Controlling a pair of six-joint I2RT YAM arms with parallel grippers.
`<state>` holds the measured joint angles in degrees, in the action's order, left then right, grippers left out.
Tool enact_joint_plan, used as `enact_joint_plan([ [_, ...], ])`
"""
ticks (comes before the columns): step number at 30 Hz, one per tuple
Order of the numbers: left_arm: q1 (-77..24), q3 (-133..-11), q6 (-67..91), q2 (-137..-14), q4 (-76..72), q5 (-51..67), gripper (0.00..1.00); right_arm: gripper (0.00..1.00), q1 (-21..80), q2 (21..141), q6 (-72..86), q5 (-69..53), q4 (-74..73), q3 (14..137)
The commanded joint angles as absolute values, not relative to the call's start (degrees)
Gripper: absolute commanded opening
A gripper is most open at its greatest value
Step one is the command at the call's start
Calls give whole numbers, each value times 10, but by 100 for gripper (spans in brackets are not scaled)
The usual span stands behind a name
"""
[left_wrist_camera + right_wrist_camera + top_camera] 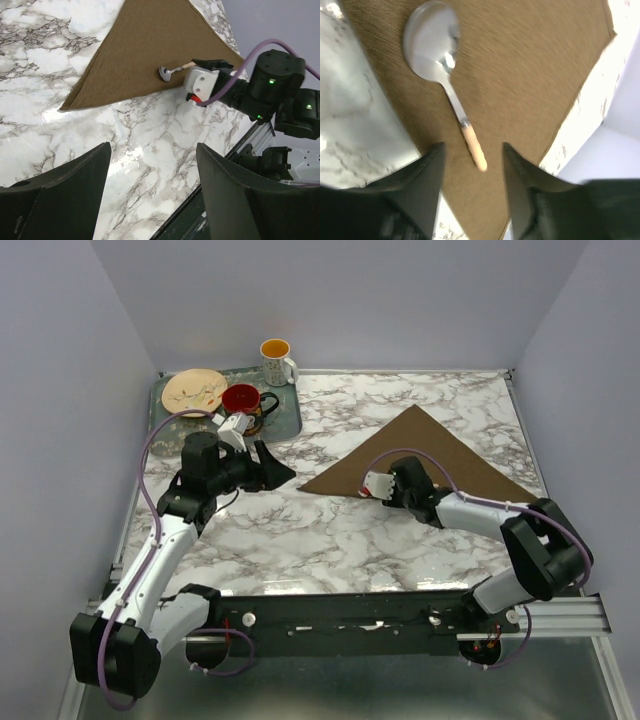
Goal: Fold the napkin, place the utensils inside, and roll it up
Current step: Place the utensil onto the napkin
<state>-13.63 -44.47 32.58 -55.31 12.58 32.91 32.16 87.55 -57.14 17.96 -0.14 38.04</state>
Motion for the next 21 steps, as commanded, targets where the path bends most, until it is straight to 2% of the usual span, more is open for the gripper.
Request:
enact_joint_plan([
  [1,-148,-445,342,-594,99,345,75,63,319,785,-515,197,-43,388],
  [5,-214,-488,338,-660,111,308,71,64,319,738,-343,233,-149,460],
  [7,-259,-511,347,-715,110,266,67,77,317,727,-254,251,-182,489],
  [9,-320,-548,356,-757,109,222,61,87,304,730,-99,285,-203,513],
  [10,-334,-562,359,-802,109,212,59,87,292,735,-57,277,-249,545],
  [11,-347,-575,367,-825,107,201,59,87,278,747,20,263,-266,558],
  [14,-382,-632,379,-910,114,170,59,88,228,775,110,184,-315,591],
  [15,-397,-666,382,-930,121,157,59,88,214,780,125,125,-319,594],
  [19,-431,-763,389,-1049,155,116,58,88,102,799,198,28,-320,584],
  [21,-439,-815,394,-1084,179,109,54,86,66,804,222,-59,-311,570],
])
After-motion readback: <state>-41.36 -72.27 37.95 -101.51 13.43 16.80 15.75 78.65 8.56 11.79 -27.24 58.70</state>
